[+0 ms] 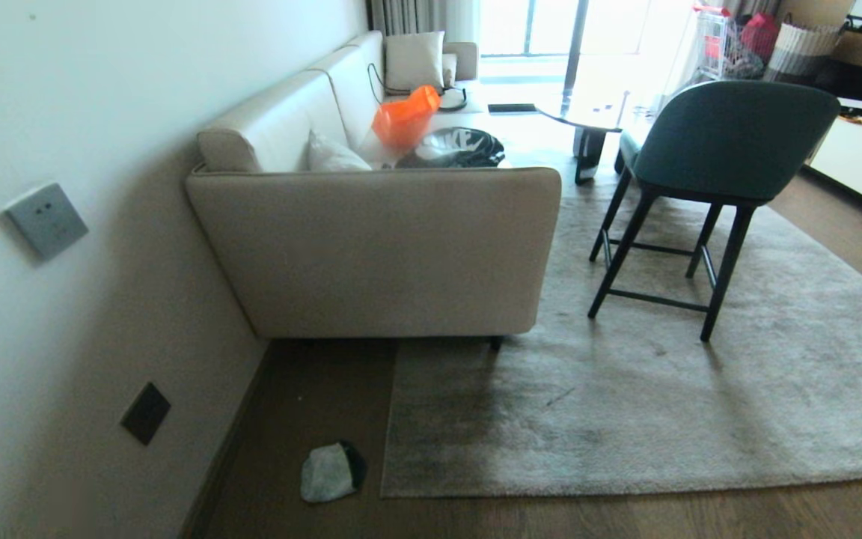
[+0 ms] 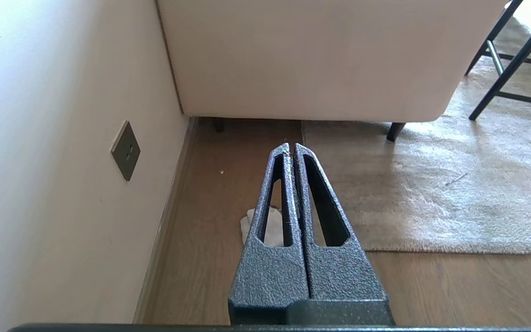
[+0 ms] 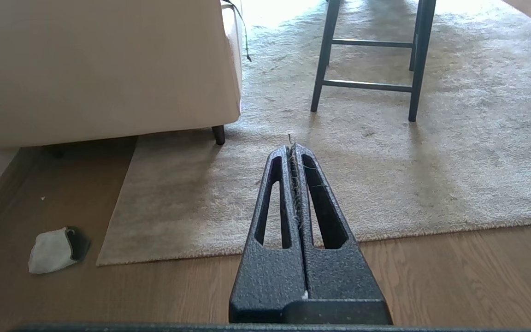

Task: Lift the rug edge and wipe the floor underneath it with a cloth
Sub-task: Pick up the rag

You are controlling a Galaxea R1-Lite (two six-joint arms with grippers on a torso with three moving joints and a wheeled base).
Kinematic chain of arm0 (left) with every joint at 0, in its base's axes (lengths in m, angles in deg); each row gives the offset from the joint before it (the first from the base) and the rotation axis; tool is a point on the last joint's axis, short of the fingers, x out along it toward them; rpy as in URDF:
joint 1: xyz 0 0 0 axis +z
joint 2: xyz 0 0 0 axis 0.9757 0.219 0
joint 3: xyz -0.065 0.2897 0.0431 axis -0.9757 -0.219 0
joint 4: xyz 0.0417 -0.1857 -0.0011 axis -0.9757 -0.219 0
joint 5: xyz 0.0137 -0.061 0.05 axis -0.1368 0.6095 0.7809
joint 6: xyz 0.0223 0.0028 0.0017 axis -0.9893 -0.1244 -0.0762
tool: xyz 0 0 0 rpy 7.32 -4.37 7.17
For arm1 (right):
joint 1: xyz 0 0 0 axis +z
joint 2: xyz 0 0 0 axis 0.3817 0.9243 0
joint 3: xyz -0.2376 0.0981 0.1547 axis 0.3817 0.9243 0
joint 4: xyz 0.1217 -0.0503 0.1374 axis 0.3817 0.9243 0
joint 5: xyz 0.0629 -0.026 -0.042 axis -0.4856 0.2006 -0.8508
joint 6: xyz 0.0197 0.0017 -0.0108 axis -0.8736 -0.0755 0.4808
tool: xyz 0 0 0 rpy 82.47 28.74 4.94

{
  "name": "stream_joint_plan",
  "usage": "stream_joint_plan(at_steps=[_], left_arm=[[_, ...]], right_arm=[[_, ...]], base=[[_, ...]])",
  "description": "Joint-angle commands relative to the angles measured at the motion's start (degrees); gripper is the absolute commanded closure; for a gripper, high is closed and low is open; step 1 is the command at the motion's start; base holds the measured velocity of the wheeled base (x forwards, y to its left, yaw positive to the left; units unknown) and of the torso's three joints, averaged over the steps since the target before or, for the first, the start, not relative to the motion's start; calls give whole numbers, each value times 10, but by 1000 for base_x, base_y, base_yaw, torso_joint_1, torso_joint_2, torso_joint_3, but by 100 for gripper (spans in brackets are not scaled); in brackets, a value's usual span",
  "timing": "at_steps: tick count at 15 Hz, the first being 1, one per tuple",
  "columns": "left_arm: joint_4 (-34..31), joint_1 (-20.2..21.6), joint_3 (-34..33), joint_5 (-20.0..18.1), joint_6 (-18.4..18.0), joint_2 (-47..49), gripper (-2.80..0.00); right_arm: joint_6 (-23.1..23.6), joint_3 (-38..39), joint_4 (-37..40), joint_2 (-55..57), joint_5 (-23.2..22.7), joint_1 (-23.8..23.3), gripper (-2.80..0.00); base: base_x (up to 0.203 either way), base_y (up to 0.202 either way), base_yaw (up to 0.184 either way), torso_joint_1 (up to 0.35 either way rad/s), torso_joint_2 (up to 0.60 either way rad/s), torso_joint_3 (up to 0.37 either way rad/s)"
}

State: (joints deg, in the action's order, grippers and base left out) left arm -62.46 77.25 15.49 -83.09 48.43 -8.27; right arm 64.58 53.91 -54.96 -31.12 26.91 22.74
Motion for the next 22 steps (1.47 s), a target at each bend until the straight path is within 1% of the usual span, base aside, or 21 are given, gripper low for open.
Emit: stream_joint_plan(at_steps=[1,6,22], left_arm=[[0,0,0,0,1,0,0],[0,0,0,0,1,0,0],[0,0,0,0,1,0,0]], right_arm=[[0,0,0,1,0,0,0],[0,0,0,1,0,0,0],[0,0,0,1,0,0,0]], base=[[0,0,0,0,0,0],[0,0,0,3,2,-55],[0,0,0,3,3,-195]])
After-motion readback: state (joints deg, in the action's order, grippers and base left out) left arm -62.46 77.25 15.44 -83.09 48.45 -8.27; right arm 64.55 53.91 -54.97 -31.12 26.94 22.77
